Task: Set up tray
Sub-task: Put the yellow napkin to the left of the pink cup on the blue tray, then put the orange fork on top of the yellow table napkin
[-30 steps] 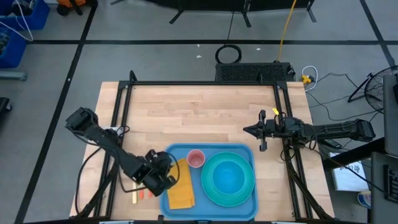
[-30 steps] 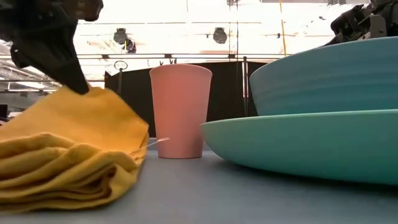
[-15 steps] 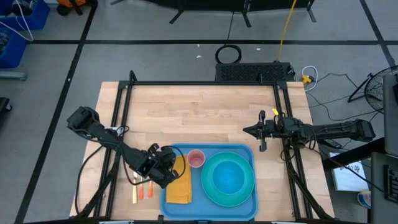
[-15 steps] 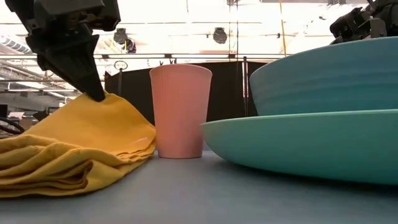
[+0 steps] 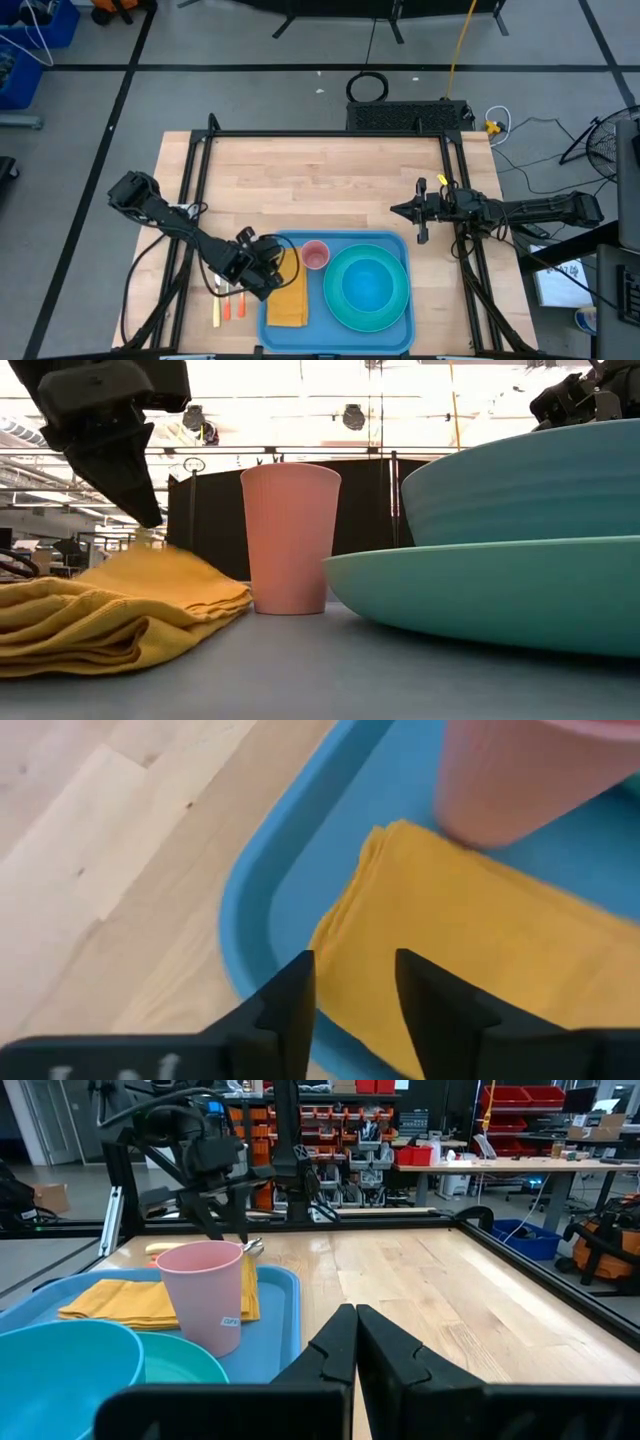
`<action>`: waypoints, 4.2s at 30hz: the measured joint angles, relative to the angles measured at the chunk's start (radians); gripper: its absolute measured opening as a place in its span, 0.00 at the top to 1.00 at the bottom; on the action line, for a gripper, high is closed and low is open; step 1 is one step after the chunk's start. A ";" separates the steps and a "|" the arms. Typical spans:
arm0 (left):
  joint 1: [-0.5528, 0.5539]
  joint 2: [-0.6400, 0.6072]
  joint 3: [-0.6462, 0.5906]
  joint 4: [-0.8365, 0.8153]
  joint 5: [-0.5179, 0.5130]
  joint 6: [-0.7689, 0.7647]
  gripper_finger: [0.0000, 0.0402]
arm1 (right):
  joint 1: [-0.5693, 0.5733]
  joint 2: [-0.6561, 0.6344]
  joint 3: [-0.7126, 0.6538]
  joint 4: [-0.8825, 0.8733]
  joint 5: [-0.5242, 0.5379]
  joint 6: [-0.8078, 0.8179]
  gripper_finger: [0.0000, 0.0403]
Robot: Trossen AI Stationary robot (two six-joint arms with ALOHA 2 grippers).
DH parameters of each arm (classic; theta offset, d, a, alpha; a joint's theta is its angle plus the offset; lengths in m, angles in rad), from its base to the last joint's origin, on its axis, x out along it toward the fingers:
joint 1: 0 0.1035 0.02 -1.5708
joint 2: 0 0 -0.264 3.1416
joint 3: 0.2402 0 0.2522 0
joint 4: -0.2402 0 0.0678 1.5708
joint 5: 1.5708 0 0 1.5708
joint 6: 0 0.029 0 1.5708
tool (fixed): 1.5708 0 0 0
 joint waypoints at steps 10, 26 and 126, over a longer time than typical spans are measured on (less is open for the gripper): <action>-0.014 -0.003 0.057 0.036 0.117 0.252 0.54 | 0.000 0.000 0.000 0.004 0.000 0.001 1.00; -0.125 0.337 0.176 0.566 0.200 0.350 0.98 | 0.000 0.000 0.000 0.020 -0.004 0.013 1.00; -0.119 0.159 -0.027 -0.164 0.451 -0.842 0.63 | 0.000 -0.013 0.000 0.019 -0.057 -0.019 1.00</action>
